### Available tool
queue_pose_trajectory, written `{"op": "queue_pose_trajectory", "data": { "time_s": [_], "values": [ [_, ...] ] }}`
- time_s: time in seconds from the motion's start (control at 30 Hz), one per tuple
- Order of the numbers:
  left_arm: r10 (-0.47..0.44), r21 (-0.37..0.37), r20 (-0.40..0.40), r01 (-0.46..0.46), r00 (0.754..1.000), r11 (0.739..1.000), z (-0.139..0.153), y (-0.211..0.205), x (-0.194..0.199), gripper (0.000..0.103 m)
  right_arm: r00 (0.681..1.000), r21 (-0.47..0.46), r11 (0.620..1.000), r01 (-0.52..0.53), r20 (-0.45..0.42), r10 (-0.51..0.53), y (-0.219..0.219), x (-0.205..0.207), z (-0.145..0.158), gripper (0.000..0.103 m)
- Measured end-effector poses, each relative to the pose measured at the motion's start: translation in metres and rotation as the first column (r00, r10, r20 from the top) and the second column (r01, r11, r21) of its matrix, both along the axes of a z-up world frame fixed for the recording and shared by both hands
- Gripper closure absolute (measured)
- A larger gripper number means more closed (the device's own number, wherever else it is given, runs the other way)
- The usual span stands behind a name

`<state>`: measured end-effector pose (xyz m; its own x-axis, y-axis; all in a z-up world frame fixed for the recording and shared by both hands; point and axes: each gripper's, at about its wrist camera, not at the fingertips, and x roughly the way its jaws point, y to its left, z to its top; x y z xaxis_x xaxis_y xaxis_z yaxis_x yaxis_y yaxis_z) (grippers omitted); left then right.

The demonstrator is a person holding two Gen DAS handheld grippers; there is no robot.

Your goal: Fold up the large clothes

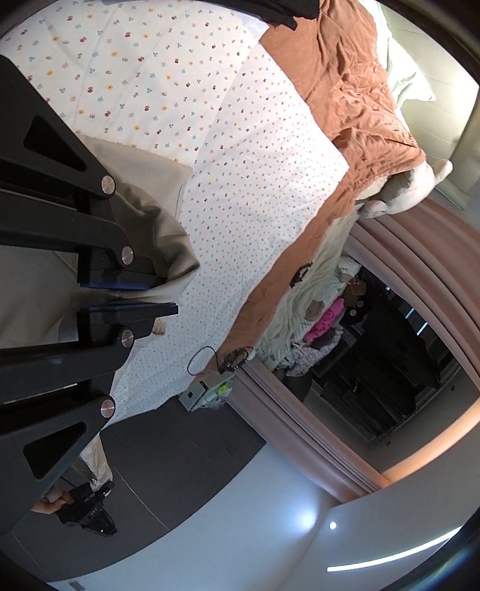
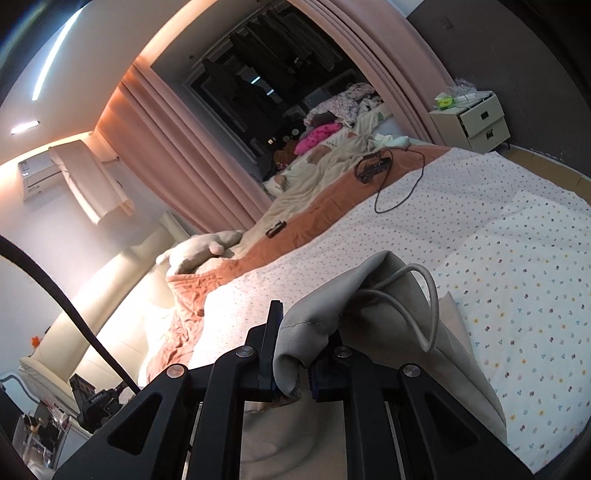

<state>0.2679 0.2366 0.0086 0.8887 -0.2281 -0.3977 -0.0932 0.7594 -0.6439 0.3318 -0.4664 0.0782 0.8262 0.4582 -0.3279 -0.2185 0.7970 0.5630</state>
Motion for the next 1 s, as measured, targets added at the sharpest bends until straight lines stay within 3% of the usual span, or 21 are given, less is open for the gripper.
{"op": "queue_pose_trajectory", "data": {
  "time_s": [0.23,0.6,0.67,0.7,0.77,0.8,0.83,0.9,1.0],
  "values": [
    [0.003,-0.023,-0.119,-0.006,0.993,1.000,-0.045,0.013,0.043,0.095,0.996,-0.016,1.000,0.011,-0.085,-0.013,0.024,0.047,-0.010,0.095],
    [-0.033,-0.048,-0.231,0.023,0.972,0.999,-0.096,0.022,0.106,0.095,0.981,-0.040,0.998,0.056,-0.181,-0.062,0.042,0.097,-0.024,0.092],
    [-0.048,-0.062,-0.267,0.033,0.962,0.998,-0.107,0.021,0.118,0.089,0.976,-0.049,0.998,0.048,-0.210,-0.058,0.047,0.105,-0.030,0.091],
    [-0.055,-0.073,-0.283,0.035,0.957,0.997,-0.112,0.021,0.122,0.079,0.971,-0.057,0.997,0.051,-0.230,-0.063,0.049,0.109,-0.033,0.087],
    [-0.053,-0.082,-0.303,0.029,0.951,0.996,-0.119,0.020,0.129,0.047,0.964,-0.077,0.996,0.050,-0.258,-0.069,0.057,0.112,-0.034,0.075],
    [-0.045,-0.078,-0.297,0.023,0.954,0.997,-0.119,0.020,0.130,0.020,0.964,-0.079,0.996,0.047,-0.258,-0.066,0.061,0.113,-0.032,0.058],
    [-0.032,-0.071,-0.277,0.012,0.960,0.997,-0.118,0.020,0.129,0.006,0.965,-0.080,0.996,0.041,-0.254,-0.060,0.065,0.113,-0.029,0.035],
    [-0.016,-0.064,-0.253,-0.001,0.967,0.998,-0.113,0.021,0.127,0.005,0.969,-0.087,0.995,0.047,-0.237,-0.067,0.070,0.110,-0.023,0.024],
    [-0.006,-0.069,-0.254,-0.012,0.967,0.998,-0.110,0.024,0.123,0.005,0.968,-0.092,0.995,0.030,-0.244,-0.052,0.083,0.105,-0.013,0.024]
  ]
}}
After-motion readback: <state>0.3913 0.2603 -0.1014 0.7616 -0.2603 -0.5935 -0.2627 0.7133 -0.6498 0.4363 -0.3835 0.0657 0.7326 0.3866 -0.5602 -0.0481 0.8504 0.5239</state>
